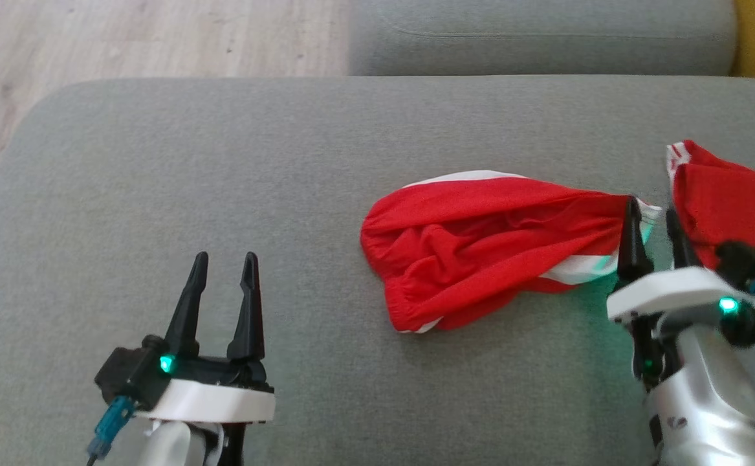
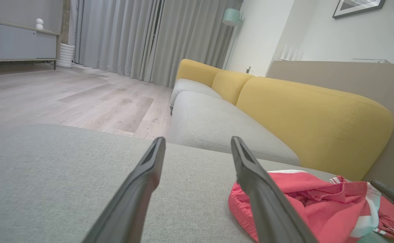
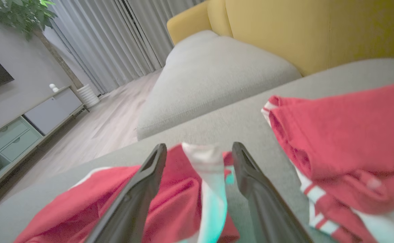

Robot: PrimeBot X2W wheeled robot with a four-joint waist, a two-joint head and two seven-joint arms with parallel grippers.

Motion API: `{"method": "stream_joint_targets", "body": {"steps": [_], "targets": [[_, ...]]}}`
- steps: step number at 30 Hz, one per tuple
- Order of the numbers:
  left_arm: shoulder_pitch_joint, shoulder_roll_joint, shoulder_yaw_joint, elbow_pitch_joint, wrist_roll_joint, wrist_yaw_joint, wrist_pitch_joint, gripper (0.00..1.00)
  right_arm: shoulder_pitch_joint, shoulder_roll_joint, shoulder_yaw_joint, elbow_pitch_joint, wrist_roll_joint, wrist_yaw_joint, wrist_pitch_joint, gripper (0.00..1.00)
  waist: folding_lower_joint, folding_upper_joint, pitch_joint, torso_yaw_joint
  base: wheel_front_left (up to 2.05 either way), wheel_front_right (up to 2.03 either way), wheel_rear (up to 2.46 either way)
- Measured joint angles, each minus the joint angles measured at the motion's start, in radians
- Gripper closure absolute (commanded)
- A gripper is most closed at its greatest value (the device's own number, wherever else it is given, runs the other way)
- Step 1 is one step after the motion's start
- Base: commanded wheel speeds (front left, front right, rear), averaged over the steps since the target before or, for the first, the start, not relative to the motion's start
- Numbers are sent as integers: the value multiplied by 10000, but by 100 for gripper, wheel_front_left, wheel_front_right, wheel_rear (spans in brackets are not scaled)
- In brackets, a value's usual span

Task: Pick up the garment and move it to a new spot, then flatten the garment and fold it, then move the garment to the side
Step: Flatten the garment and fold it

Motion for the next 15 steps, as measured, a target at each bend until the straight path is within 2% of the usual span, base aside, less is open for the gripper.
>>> {"method": "stream_joint_targets", "body": {"steps": [5,6,10,15], "targets": [[-4,0,-69,-23,-2,-2,0,0,95,-4,341,-1360,-370,0,-98,0,0,0,-59,-333,0,0,0],[-4,0,-94,-100,-4,-2,0,0,429,0,569,-2092,-552,0,-98,0,0,0,-82,-461,0,0,0],[-3,0,-251,-163,-10,-2,0,0,1545,4,959,-3344,-663,0,-100,0,0,0,-111,-694,0,0,0],[0,0,-408,-171,-155,-2,0,0,2681,44,1231,-4199,-848,0,-100,0,-1,0,-140,-868,0,0,0]]}}
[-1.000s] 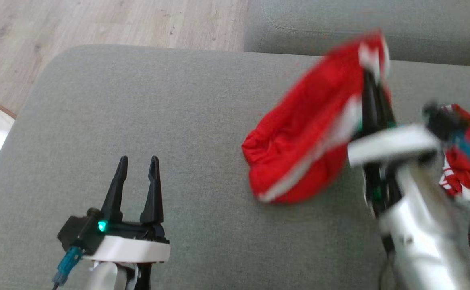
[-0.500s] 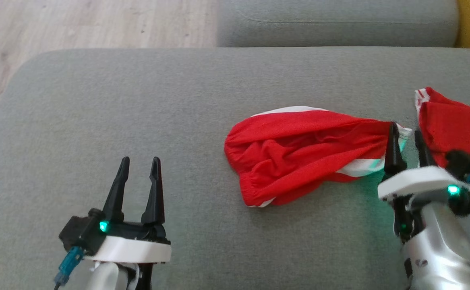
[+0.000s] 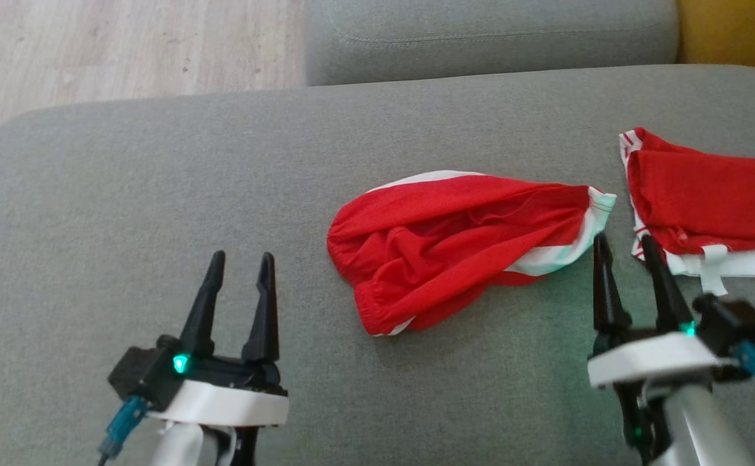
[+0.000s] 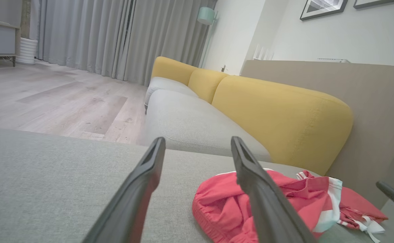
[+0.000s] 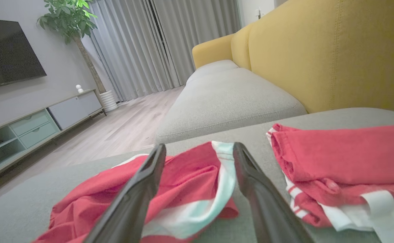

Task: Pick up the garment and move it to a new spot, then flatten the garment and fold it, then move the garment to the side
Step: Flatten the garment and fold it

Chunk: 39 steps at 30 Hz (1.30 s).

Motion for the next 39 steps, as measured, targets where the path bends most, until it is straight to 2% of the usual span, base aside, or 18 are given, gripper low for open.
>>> {"method": "stream_joint_targets", "body": {"steps": [9,17,23,39], "targets": [[8,0,-686,130,-176,0,0,0,457,21,-31,-487,-8,0,0,0,1,0,19,-202,0,0,0],[6,61,-2623,1567,-539,-13,320,0,433,25,-270,-518,-163,0,0,0,1,0,97,-205,0,0,0],[-210,391,-3662,2205,-1254,-13,681,0,367,27,-288,-518,-165,0,0,0,1,0,214,-217,0,0,0],[-1841,422,-4391,3883,-1611,-15,1012,0,-133,27,-65,-537,-167,0,0,0,2,0,859,-829,0,0,0]]}}
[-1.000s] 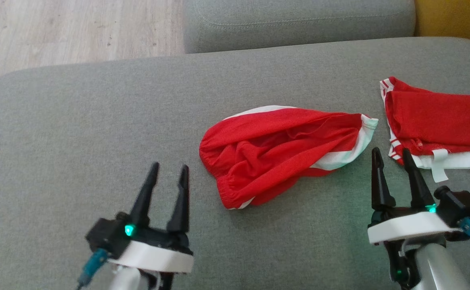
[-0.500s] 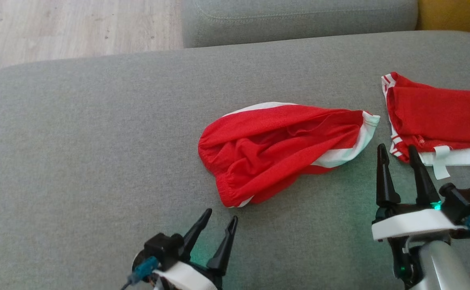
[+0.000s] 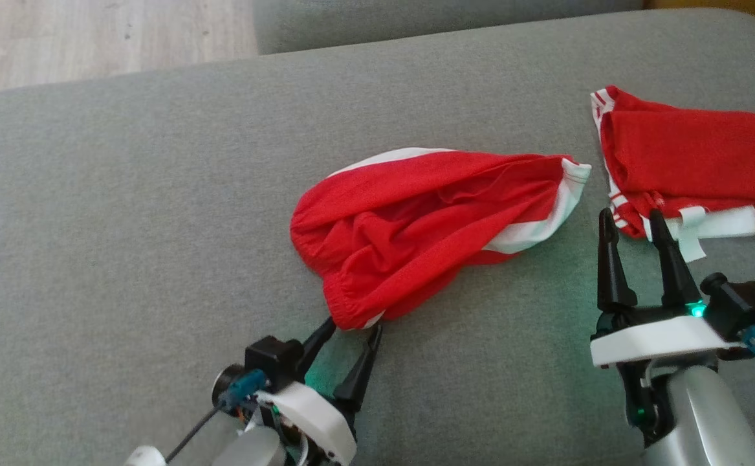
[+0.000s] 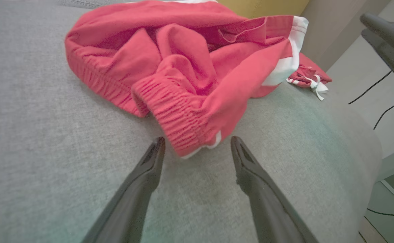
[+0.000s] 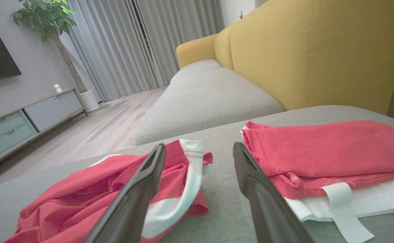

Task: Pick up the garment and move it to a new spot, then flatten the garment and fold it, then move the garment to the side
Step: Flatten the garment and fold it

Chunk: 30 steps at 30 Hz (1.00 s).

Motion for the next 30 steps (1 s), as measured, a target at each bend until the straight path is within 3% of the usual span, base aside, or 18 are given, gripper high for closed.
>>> {"method": "stream_joint_targets", "body": {"steps": [5,6,7,8,16,25,30], "targets": [[-332,-19,-96,123,-261,0,-334,0,-13,0,-36,0,0,0,0,0,0,0,121,-157,0,0,0],[-366,-17,-130,157,-265,0,-370,22,-13,0,-52,0,0,0,0,0,0,0,120,-160,0,0,0],[-395,-8,-176,184,-268,0,-433,96,-13,0,-58,0,0,0,0,0,0,0,114,-158,0,0,0],[-414,4,-245,184,-318,0,-458,100,-13,0,-69,0,0,0,0,0,-1,0,105,-152,0,0,0],[-418,299,-353,113,-439,0,-742,100,-15,0,-211,213,-267,0,6,0,-1,0,-93,55,0,0,0],[-437,1097,-140,-663,-219,31,-884,100,-12,0,-284,855,-290,0,665,0,-1,0,-316,479,0,0,0],[-444,1348,21,-995,-151,295,-890,100,68,0,63,1101,-247,0,1212,0,-1,0,-366,515,0,0,0]]}}
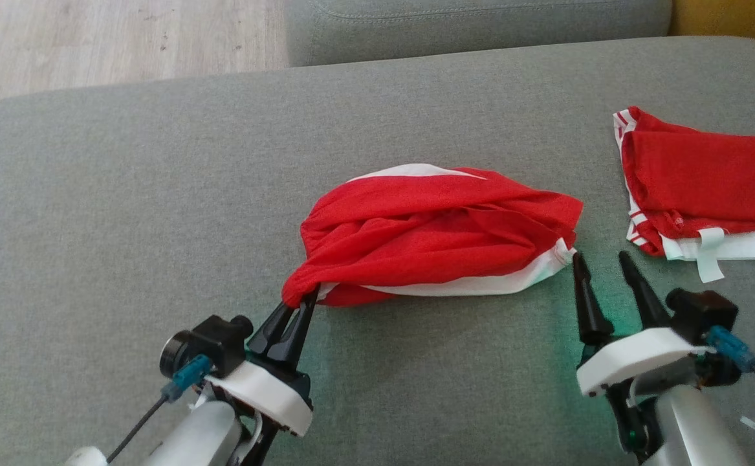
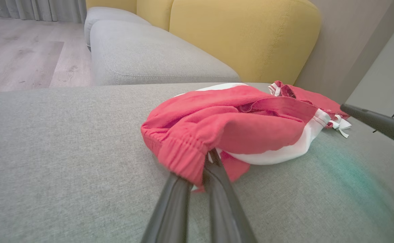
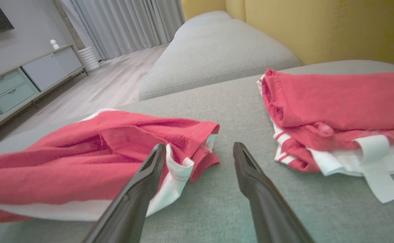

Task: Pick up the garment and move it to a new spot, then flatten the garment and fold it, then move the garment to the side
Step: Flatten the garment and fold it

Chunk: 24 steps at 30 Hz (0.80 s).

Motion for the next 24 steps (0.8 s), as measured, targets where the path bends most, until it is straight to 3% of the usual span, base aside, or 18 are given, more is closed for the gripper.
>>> {"method": "stream_joint_targets", "body": {"steps": [10,24], "targets": [[53,50,-8,-313,-4,136,0,100,1,2,395,221,-257,0,311,0,0,0,30,12,0,0,0],[53,21,-174,-324,-6,161,2,100,-1014,0,512,1461,-261,0,658,0,0,0,230,288,0,0,0]]}}
